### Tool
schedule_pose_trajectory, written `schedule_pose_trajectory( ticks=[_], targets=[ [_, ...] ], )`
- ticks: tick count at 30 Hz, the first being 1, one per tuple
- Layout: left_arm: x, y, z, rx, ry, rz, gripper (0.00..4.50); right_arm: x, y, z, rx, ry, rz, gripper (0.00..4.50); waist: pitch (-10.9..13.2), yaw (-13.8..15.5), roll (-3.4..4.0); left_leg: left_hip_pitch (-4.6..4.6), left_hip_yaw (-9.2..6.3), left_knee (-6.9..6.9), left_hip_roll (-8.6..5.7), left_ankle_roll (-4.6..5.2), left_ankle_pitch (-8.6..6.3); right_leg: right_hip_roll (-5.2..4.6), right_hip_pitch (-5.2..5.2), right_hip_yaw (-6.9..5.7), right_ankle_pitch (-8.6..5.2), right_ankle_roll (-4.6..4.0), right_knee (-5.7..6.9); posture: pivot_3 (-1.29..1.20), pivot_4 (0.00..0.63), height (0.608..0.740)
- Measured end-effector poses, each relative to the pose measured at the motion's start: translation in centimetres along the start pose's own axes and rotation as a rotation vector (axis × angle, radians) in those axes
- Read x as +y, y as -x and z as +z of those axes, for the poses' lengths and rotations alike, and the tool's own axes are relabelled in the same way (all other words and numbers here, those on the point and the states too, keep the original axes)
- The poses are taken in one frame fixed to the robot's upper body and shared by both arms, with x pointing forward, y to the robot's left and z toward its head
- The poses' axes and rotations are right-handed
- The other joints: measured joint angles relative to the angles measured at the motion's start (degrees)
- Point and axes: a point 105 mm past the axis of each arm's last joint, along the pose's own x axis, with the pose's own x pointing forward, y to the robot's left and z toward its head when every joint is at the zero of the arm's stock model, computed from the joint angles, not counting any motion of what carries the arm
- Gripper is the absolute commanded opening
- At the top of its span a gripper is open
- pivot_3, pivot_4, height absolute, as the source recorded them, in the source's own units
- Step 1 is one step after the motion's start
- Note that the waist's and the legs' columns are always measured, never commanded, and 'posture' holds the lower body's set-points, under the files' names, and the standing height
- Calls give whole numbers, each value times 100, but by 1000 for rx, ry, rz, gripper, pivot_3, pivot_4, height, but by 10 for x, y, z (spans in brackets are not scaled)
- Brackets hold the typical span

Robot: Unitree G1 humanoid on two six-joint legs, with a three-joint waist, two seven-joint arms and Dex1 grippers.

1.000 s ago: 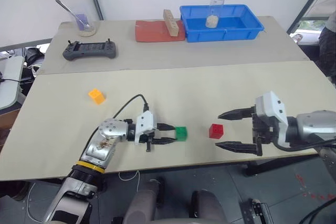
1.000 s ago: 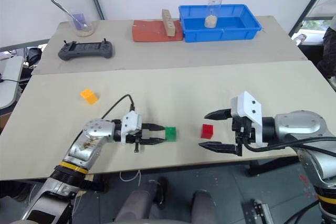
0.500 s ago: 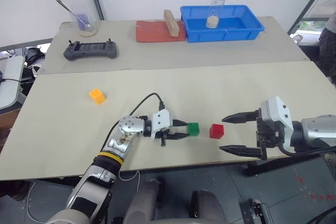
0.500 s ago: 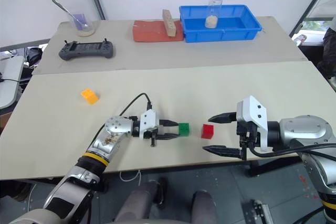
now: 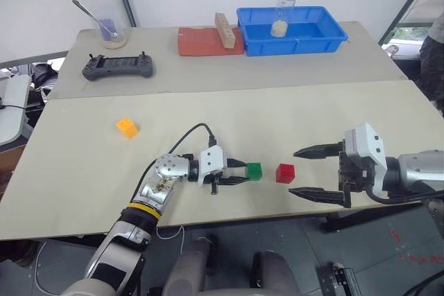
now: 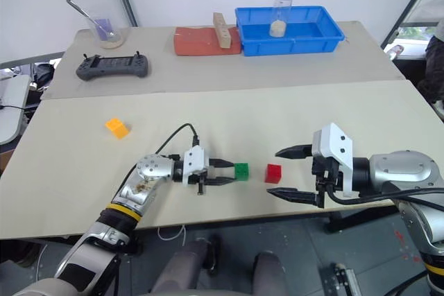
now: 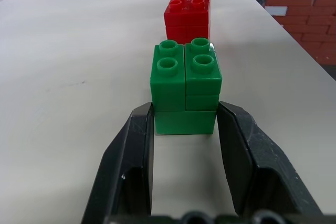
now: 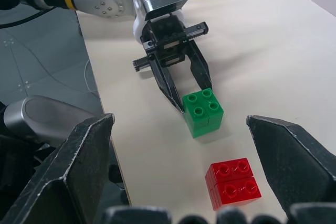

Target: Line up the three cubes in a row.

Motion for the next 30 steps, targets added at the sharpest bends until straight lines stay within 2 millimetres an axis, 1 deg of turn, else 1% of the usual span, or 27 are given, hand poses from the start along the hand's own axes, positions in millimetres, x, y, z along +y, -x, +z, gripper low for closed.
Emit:
schedule_pose_trajectory(
  ticks=[4, 10, 14, 16, 17, 18, 19, 21, 22, 30],
  targets=[
    [-3, 0, 0, -3, 21, 39, 1256, -3, -1, 5, -7, 21, -2, 4500, 0, 2, 1, 0, 0, 0, 0, 0, 0, 0, 0, 1, -1, -1, 0, 0, 150, 740],
    [-6, 0, -1, -2, 52, 102, 1256, -4, -2, 7, -10, 29, 0, 4500, 0, 14, 1, 0, 0, 0, 0, 0, 0, -1, 0, 2, -7, -12, 0, 0, 150, 740],
    [-8, 2, 0, 3, 60, 117, 1256, -6, -3, 11, -16, 41, -1, 4500, -1, 6, 1, 0, 0, 0, 0, 0, 0, 0, 0, 2, -7, -13, 0, 0, 150, 740],
    [-9, 3, 0, 8, 64, 116, 2307, -7, -4, 9, -15, 31, 2, 4500, -1, 5, 1, 0, 0, 0, 1, 0, 0, 1, -1, 2, -8, -14, 0, 0, 150, 740],
    [-9, 3, 0, 8, 64, 116, 2307, -7, -4, 9, -15, 30, 3, 4500, -1, 5, 1, 0, 0, 0, 1, 0, 0, 1, -1, 2, -8, -14, 0, 0, 150, 740],
    [-11, 4, -3, 19, 70, 112, 3052, -6, -5, 7, -15, 25, 9, 4500, -1, 3, 1, 0, 0, 0, 1, 0, 0, 1, -2, 3, -8, -15, 0, 0, 150, 740],
    [-11, 4, -3, 19, 73, 111, 3343, -6, -6, 7, -16, 24, 10, 4500, -1, 4, 2, 0, 0, 0, 1, 0, 0, 1, -1, 3, -8, -15, 0, 0, 150, 740],
    [-11, 4, -3, 20, 77, 111, 4156, -6, -6, 7, -17, 24, 8, 4500, -1, 5, 2, 0, 0, 0, 1, 0, 0, 1, -1, 3, -12, -21, 0, 0, 150, 740],
    [-11, 4, -3, 21, 80, 111, 4474, -6, -6, 8, -17, 24, 7, 4500, -1, 4, 2, 0, 0, 0, 1, 0, 0, 1, -1, 3, -14, -25, 0, 0, 150, 740],
    [-11, 5, -3, 24, 88, 103, 4474, -8, -6, 9, -19, 28, -7, 4500, -1, -2, 2, 0, 0, 0, 2, 0, 0, 2, -2, 4, -15, -28, 0, 0, 150, 740]
  ],
)
